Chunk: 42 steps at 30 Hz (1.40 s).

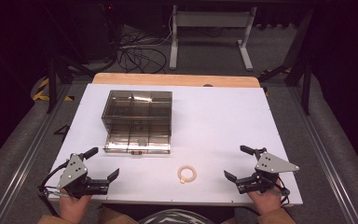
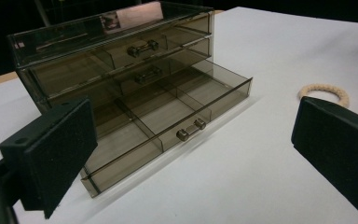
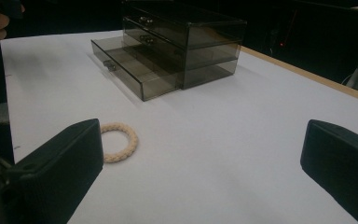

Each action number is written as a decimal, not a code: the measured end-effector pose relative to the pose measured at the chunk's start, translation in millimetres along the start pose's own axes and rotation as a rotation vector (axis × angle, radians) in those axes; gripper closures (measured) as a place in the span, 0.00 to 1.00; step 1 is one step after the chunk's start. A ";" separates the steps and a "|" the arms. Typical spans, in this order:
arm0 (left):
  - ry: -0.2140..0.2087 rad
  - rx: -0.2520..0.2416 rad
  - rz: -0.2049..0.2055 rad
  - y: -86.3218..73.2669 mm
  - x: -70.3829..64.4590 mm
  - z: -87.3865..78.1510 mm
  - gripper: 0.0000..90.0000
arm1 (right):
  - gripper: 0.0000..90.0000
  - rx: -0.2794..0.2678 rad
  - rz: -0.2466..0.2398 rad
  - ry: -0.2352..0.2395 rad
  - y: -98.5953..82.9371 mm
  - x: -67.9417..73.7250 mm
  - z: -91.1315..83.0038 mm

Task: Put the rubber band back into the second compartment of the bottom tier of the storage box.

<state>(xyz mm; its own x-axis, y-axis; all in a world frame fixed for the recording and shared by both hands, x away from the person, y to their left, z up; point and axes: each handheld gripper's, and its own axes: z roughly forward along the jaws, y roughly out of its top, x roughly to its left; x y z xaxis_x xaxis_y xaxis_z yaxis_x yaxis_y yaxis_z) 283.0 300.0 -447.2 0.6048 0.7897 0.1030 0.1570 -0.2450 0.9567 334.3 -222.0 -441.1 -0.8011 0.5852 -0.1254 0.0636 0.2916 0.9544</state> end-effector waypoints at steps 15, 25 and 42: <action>-0.006 -0.021 -0.013 0.4 1.1 -1.4 0.01 | 0.00 0.007 0.005 0.009 -1.4 -2.0 0.7; -0.011 -0.014 -0.023 1.8 2.0 -0.9 0.01 | 0.00 0.007 0.016 0.015 -2.5 -3.6 1.0; -0.103 0.018 -0.017 22.4 -7.0 18.4 0.03 | 0.00 0.035 0.021 0.029 -4.9 -2.5 4.6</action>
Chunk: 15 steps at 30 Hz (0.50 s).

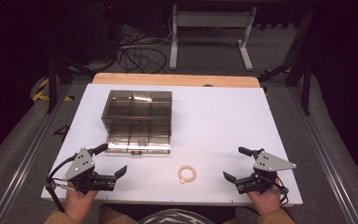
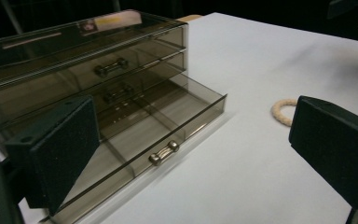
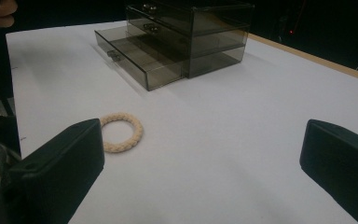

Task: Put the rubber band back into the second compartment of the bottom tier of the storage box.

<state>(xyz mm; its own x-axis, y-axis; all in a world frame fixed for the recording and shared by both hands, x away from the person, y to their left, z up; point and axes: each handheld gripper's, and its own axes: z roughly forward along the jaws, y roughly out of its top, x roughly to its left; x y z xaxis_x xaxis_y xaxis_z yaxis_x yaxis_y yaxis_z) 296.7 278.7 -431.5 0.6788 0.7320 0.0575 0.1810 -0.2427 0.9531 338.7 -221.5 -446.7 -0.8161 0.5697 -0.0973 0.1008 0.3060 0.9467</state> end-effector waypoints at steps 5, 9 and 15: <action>-0.032 0.009 0.015 8.6 -3.1 10.0 0.03 | 0.00 0.003 0.005 0.003 -0.7 0.3 -0.5; -0.062 0.030 0.041 15.0 -7.4 18.9 0.03 | 0.00 0.008 0.006 0.004 -1.4 0.3 -1.5; -0.109 0.051 0.057 21.9 -13.3 29.9 0.03 | 0.00 0.006 0.010 0.003 -2.6 0.8 -2.4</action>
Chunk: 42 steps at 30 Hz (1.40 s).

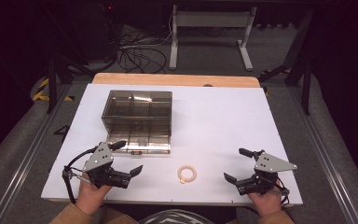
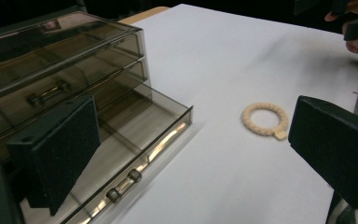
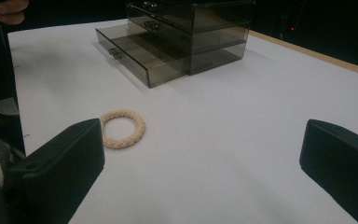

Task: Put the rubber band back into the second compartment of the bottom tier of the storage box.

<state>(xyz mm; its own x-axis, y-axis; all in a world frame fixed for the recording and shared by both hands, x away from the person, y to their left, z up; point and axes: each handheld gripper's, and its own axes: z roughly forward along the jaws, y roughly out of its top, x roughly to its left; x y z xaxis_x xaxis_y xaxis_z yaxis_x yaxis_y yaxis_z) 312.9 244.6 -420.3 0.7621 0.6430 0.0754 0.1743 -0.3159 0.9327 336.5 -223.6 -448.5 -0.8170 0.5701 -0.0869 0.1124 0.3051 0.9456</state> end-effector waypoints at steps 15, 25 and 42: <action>-0.071 0.006 0.030 14.8 -12.6 26.3 0.03 | 0.00 0.004 0.003 -0.001 -1.7 0.6 -2.1; -0.112 0.009 0.031 22.2 -19.1 40.8 0.03 | 0.00 0.001 0.008 -0.003 -2.5 0.9 -3.8; -0.174 0.029 0.036 31.3 -32.8 65.5 0.03 | 0.00 0.004 0.007 -0.001 -3.1 1.2 -4.4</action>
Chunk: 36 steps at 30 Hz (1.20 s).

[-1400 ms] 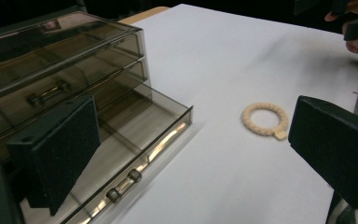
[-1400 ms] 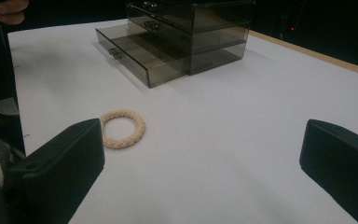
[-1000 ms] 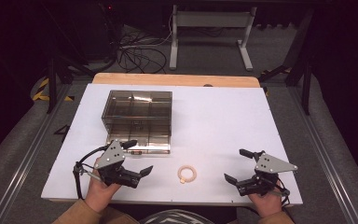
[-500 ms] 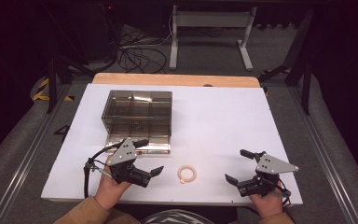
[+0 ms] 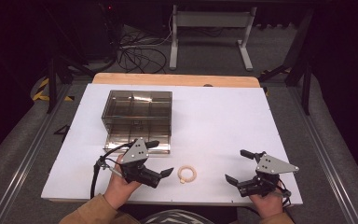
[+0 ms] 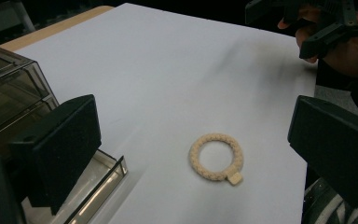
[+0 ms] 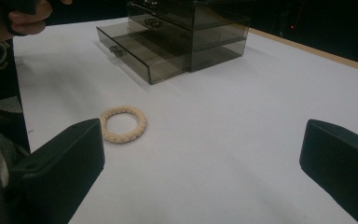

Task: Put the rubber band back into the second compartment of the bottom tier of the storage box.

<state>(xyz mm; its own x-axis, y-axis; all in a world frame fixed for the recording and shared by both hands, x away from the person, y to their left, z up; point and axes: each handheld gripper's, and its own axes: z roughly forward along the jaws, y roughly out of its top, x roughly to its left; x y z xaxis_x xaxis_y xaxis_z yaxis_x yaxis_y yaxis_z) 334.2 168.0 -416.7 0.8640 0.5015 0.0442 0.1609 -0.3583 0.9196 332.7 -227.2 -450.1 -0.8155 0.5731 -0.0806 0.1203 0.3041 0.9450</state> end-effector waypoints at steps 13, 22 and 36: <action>-0.052 0.010 -0.030 1.5 -2.5 7.9 0.05 | 0.00 -0.004 -0.001 0.006 0.0 -0.1 -0.8; -0.036 0.041 -0.030 0.3 -6.3 16.1 0.12 | 0.00 -0.003 -0.002 0.013 -0.1 0.2 0.0; -0.057 0.178 -0.083 -4.1 0.1 47.3 0.26 | 0.01 0.004 -0.003 0.017 -0.4 0.1 0.9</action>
<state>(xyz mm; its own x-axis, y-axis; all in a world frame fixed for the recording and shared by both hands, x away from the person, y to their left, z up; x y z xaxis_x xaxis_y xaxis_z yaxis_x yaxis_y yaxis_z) 356.2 132.2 -438.9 0.8693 0.4912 -0.0558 0.3099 -0.4537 0.8355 333.1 -226.6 -450.7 -0.8255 0.5590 -0.0781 0.1201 0.3090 0.9435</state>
